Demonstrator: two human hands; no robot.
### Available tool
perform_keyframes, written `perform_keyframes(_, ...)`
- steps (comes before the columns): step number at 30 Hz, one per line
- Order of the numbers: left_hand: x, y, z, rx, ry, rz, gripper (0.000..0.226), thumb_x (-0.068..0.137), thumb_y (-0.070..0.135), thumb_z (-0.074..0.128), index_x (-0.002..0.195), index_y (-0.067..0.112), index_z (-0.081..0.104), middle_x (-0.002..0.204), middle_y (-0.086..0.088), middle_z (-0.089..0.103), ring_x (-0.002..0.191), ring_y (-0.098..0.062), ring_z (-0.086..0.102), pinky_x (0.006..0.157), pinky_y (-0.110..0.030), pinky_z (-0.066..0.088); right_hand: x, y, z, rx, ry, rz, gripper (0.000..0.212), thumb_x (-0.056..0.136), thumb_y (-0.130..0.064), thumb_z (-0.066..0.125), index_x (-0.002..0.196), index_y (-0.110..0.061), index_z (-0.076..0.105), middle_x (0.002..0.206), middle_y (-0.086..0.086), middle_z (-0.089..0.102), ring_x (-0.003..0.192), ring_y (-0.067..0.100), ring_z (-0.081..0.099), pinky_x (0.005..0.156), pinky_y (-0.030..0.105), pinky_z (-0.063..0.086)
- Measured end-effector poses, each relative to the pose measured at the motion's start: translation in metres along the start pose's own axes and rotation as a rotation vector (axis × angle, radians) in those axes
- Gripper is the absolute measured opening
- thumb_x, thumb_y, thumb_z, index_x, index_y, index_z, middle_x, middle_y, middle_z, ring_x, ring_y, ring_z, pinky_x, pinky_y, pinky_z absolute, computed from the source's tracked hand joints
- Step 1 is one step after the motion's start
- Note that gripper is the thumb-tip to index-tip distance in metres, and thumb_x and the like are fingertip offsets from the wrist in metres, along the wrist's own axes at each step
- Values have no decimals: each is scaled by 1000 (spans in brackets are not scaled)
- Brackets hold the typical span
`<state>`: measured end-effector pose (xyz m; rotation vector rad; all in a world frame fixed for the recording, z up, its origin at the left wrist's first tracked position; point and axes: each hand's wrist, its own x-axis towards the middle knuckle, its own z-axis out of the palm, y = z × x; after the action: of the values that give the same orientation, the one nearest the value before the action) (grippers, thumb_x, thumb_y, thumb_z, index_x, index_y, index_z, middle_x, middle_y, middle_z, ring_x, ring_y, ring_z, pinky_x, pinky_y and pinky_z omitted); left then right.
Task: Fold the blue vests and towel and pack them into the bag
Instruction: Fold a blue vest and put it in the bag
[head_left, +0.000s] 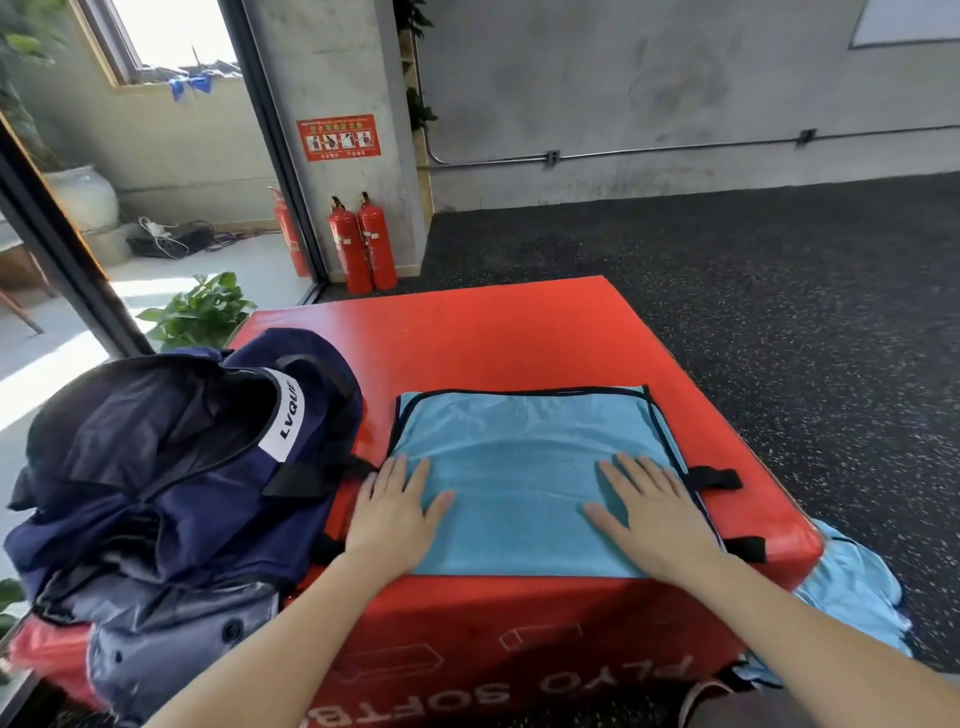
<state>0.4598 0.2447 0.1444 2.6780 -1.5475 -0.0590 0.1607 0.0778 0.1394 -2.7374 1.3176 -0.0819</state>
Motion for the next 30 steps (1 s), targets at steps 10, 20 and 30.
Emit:
perform_keyframes(10,-12,-18,-7,-52,7,-35,79,99,66,18,161,17,12,168,-11,7,155,-25,6,125,-41,7,-4,6,-10,68,-47,44,89,90,-78,12,161,-26,12,169,-1,7,155,19,2,126,37,1)
perform_keyframes(20,-74,7,-16,-56,218,6,42,99,41,56,134,19,62,143,-12,54,125,-36,49,94,-50,45,-39,27,-34,297,-64,-75,70,84,-72,58,136,-27,54,135,-12,54,127,8,46,108,28,37)
perform_keyframes(30,-95,11,-3,-119,110,-97,58,100,60,37,141,21,51,147,-6,43,135,-29,33,105,-42,37,-62,53,-38,249,-83,-198,31,78,-54,77,103,-39,66,110,-24,61,109,3,53,100,30,42)
